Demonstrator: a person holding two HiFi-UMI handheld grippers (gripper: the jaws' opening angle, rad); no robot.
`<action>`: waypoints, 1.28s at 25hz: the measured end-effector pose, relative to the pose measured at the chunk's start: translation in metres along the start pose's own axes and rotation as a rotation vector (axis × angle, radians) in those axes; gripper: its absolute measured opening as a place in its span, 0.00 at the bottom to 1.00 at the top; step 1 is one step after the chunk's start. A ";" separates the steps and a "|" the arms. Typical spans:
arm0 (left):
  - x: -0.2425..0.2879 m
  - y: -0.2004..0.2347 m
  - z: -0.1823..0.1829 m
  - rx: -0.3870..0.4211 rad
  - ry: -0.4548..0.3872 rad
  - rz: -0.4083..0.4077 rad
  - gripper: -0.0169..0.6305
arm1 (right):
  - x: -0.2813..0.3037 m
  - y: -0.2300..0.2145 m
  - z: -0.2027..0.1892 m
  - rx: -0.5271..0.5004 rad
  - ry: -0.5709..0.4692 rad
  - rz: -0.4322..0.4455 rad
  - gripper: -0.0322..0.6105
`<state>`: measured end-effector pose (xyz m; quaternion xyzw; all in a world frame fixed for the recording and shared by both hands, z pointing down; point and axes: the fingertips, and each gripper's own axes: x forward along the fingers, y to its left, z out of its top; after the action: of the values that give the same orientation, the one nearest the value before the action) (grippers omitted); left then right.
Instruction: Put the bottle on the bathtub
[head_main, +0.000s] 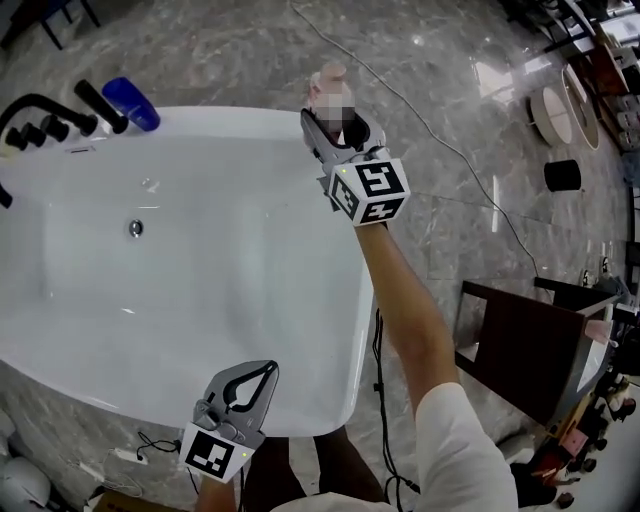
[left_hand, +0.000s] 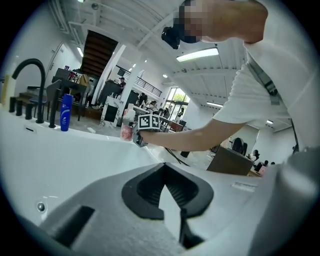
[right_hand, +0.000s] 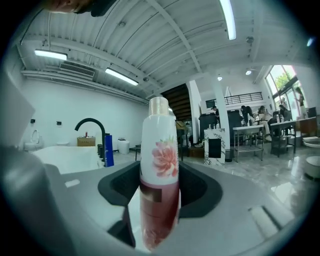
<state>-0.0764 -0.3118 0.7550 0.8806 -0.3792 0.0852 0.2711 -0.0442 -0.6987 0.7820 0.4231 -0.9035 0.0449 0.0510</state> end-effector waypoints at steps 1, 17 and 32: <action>-0.001 0.002 -0.004 -0.002 0.008 0.004 0.03 | 0.008 -0.005 -0.001 -0.002 -0.007 -0.017 0.42; -0.002 -0.016 -0.011 0.003 0.027 -0.018 0.03 | 0.022 -0.020 -0.015 -0.012 -0.050 -0.066 0.43; -0.021 -0.030 0.031 0.019 -0.036 0.021 0.03 | -0.054 0.004 0.010 0.025 -0.017 -0.028 0.50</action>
<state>-0.0714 -0.2992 0.7091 0.8806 -0.3922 0.0758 0.2548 -0.0137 -0.6561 0.7649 0.4365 -0.8974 0.0522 0.0388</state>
